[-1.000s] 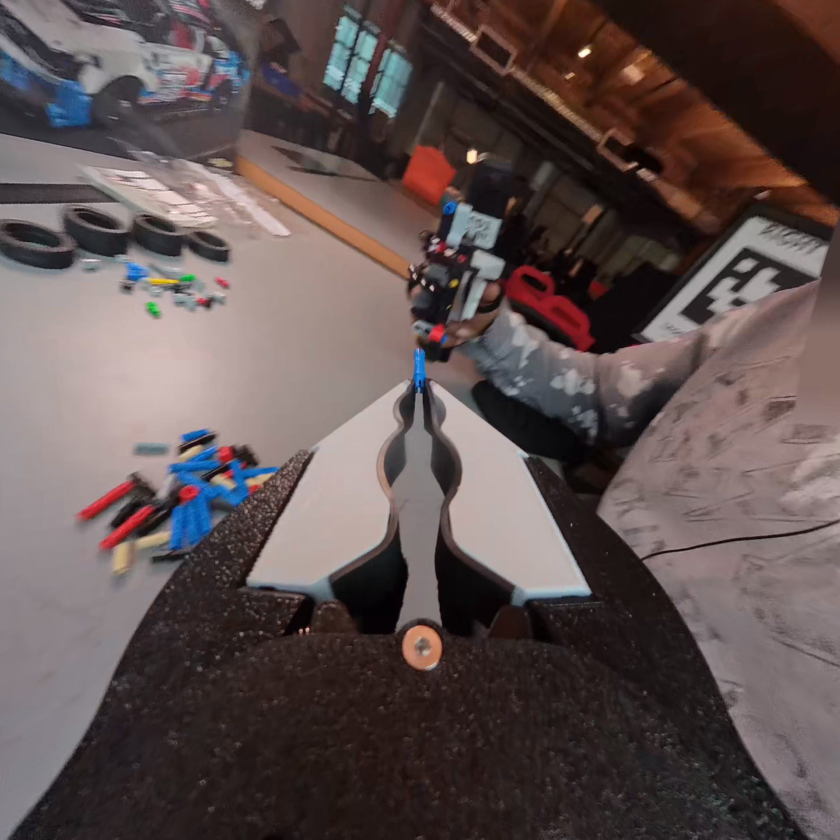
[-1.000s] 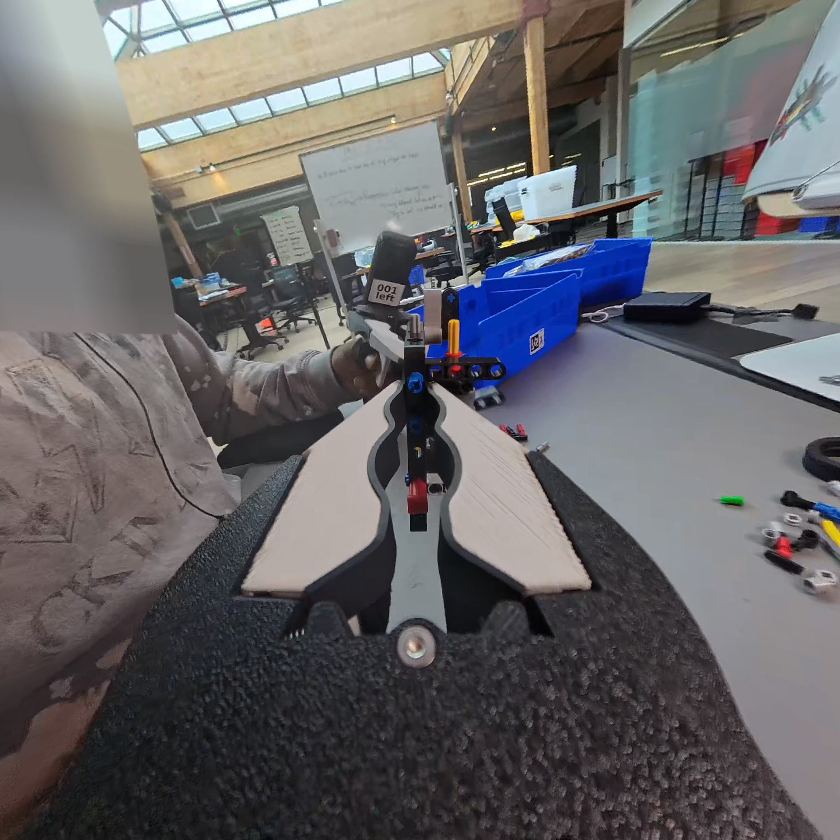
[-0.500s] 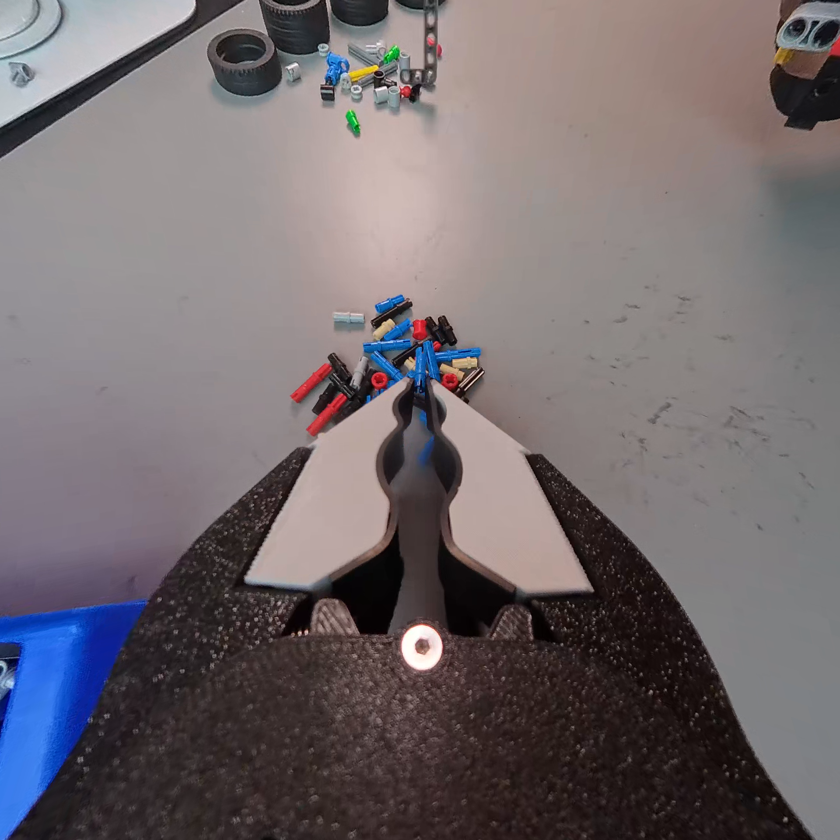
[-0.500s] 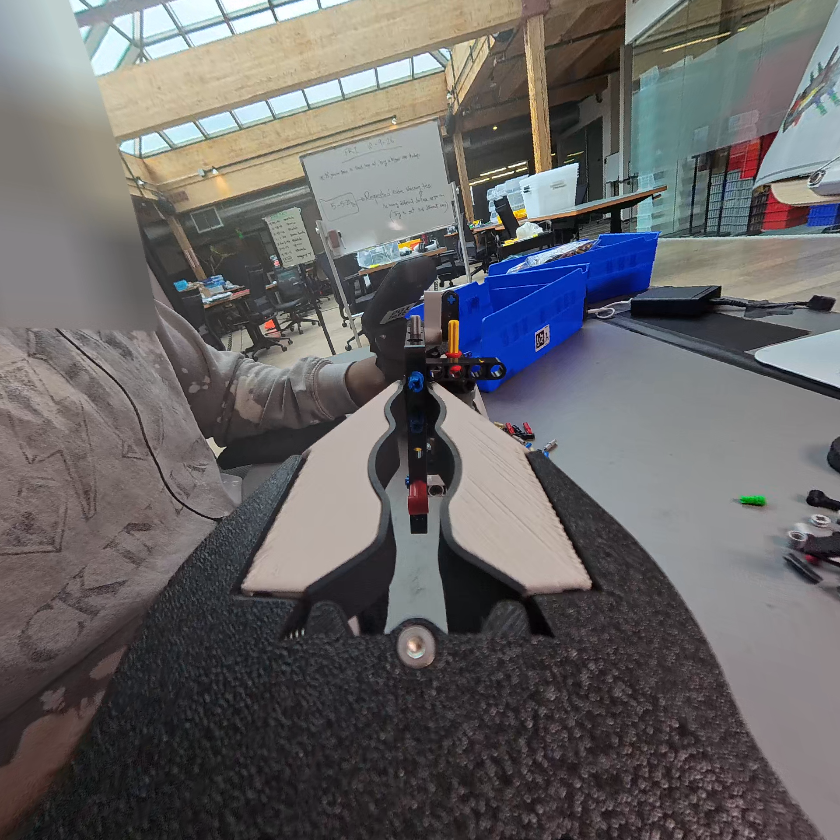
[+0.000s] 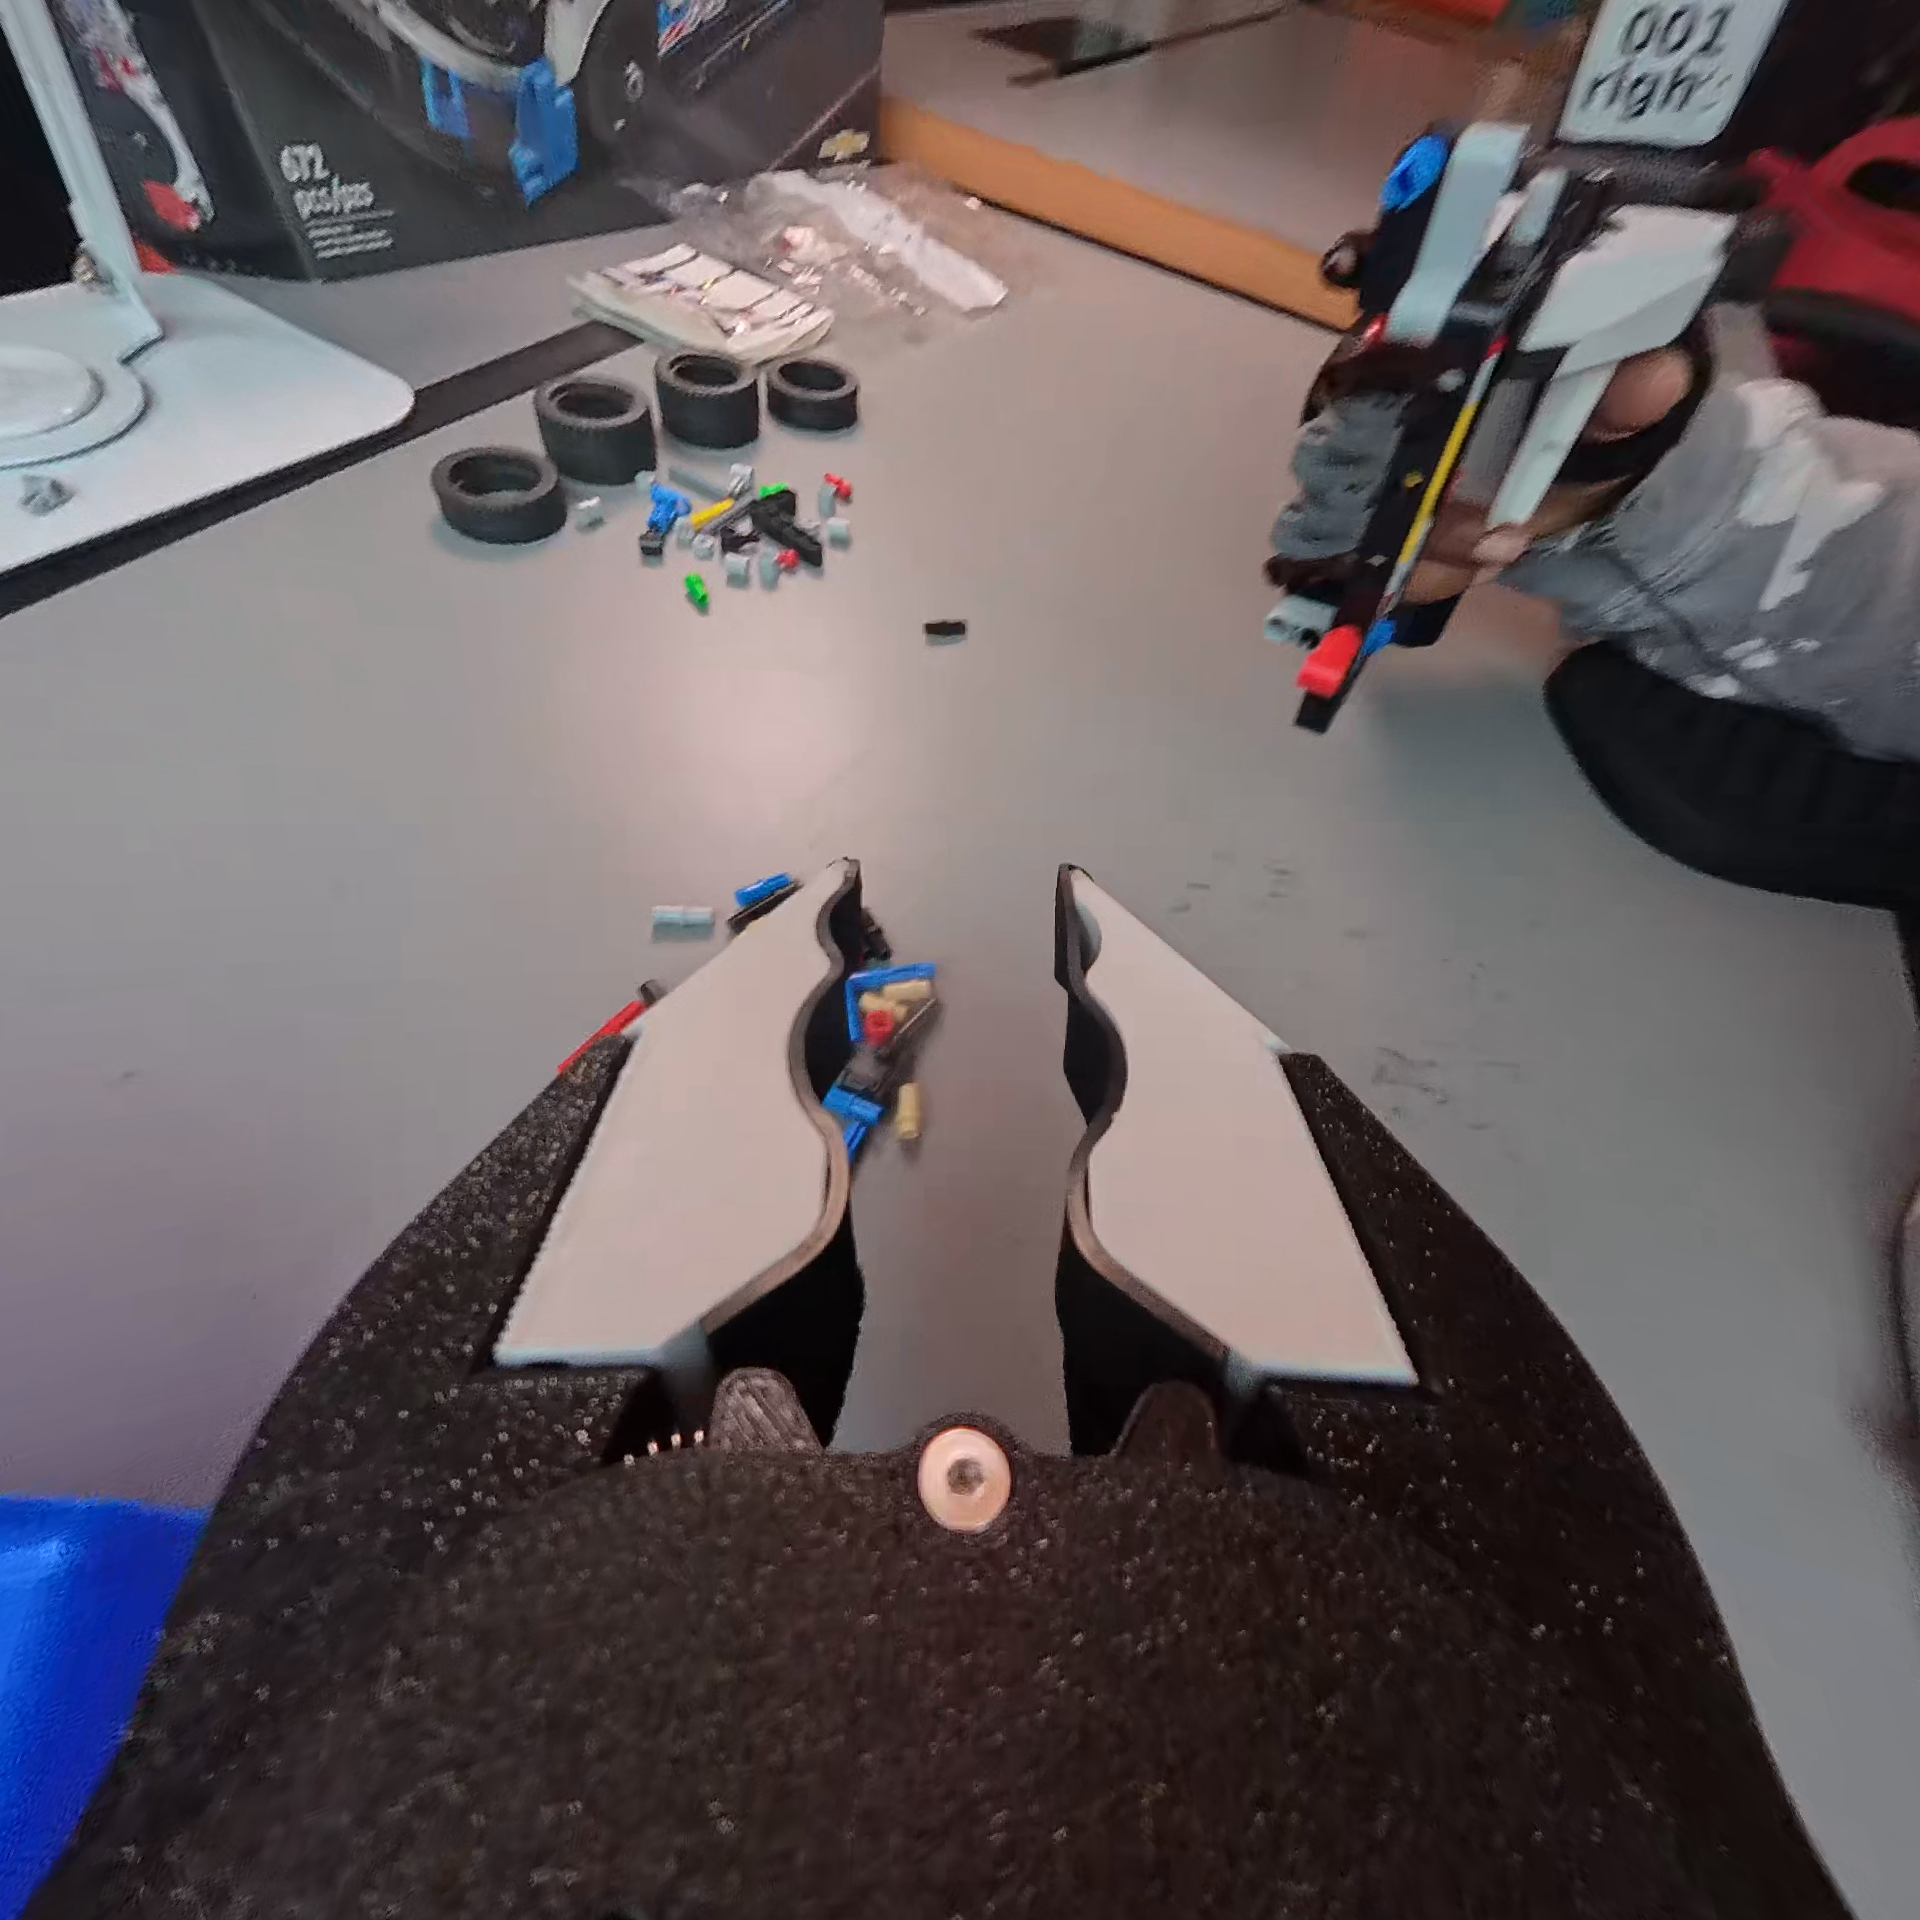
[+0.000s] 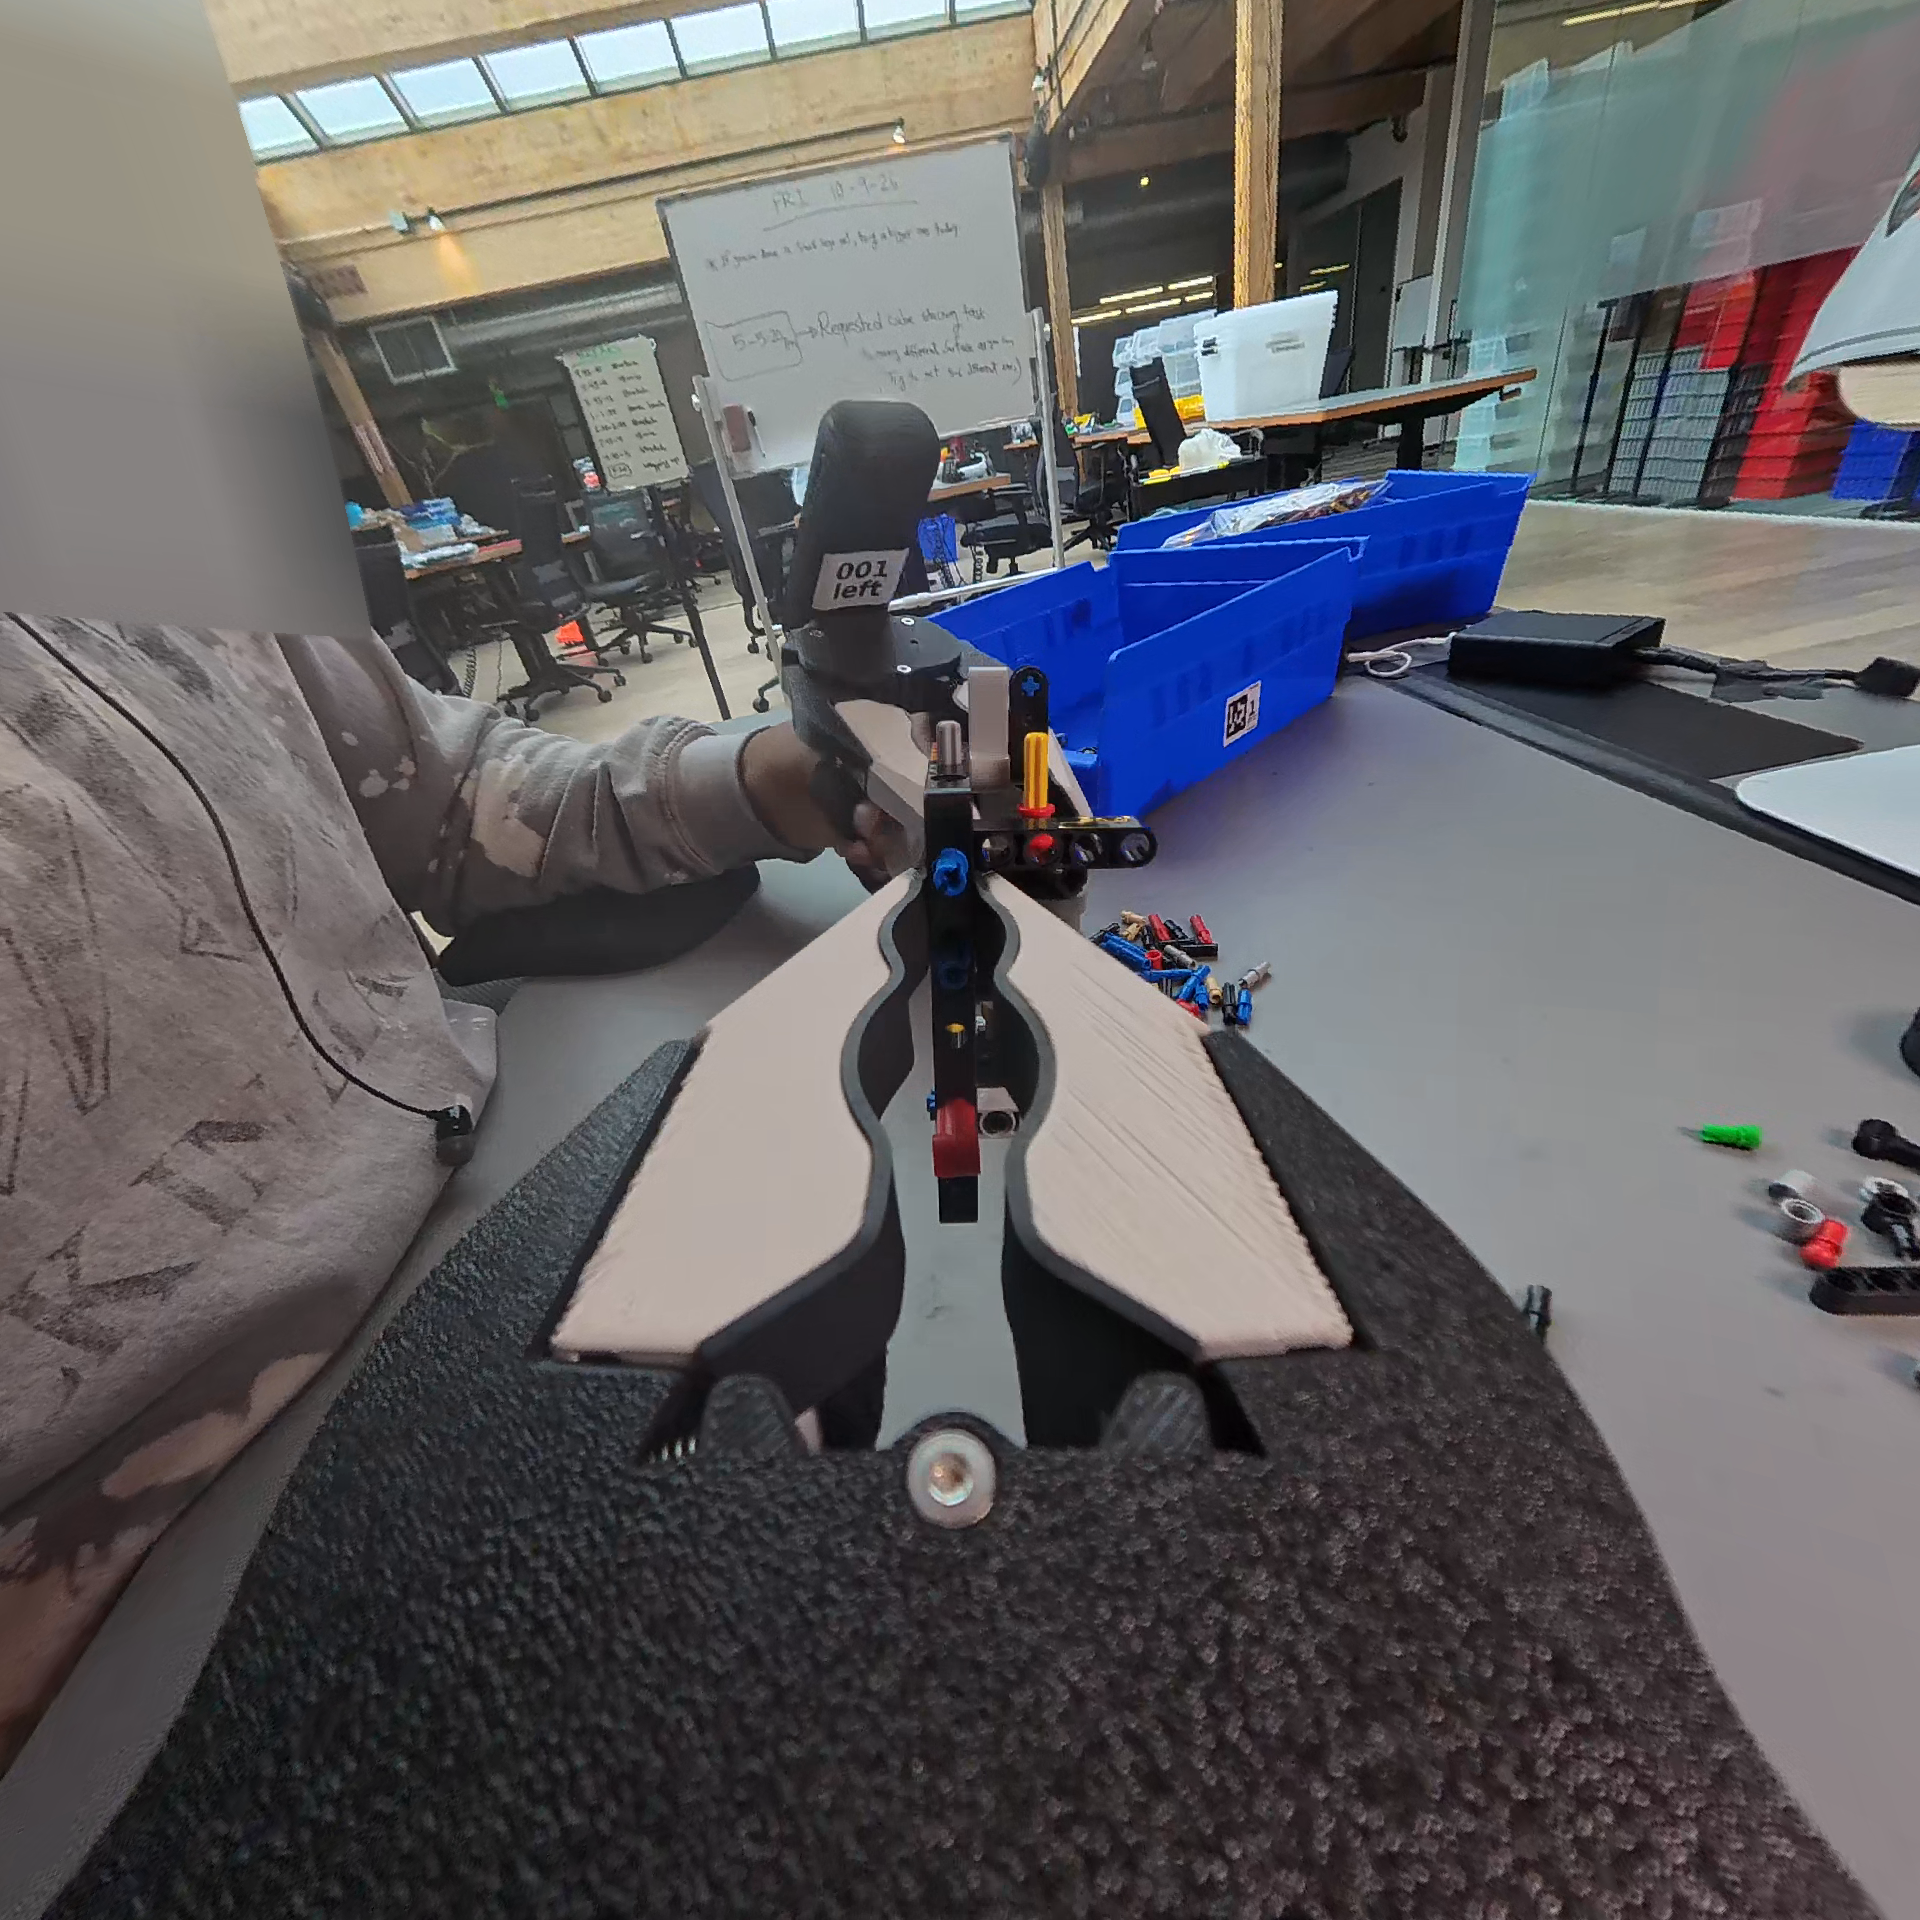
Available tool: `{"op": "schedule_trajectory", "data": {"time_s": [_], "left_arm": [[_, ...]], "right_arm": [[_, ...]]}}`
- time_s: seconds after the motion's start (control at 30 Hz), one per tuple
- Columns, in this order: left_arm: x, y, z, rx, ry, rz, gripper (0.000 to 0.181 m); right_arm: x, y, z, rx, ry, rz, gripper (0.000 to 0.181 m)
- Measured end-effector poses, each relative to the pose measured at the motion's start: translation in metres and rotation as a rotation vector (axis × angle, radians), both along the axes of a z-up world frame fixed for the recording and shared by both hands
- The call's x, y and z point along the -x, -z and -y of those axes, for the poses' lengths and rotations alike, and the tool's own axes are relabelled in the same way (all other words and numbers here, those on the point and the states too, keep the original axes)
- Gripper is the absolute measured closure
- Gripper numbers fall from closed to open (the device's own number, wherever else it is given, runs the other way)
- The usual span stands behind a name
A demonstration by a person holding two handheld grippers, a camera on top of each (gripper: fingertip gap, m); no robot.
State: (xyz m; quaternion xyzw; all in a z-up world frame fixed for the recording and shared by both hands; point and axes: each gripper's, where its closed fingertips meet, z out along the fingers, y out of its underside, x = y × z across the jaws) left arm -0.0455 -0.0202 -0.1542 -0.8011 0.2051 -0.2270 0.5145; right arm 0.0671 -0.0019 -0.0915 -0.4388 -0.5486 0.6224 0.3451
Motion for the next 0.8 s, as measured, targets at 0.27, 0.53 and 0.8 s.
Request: {"op": "schedule_trajectory", "data": {"time_s": [0.27,0.53,0.8], "left_arm": [[-0.073,-0.029,0.023,-0.075,0.244,0.156,0.144],[-0.082,-0.029,0.031,-0.186,0.283,0.039,0.172],[-0.081,-0.005,0.035,-0.376,0.296,-0.378,0.173]], "right_arm": [[0.014,0.013,0.027,-0.068,-0.056,0.014,0.174],[0.023,0.019,0.047,-0.202,-0.062,0.019,0.174],[0.019,0.055,0.047,-0.473,-0.039,0.137,0.172]]}}
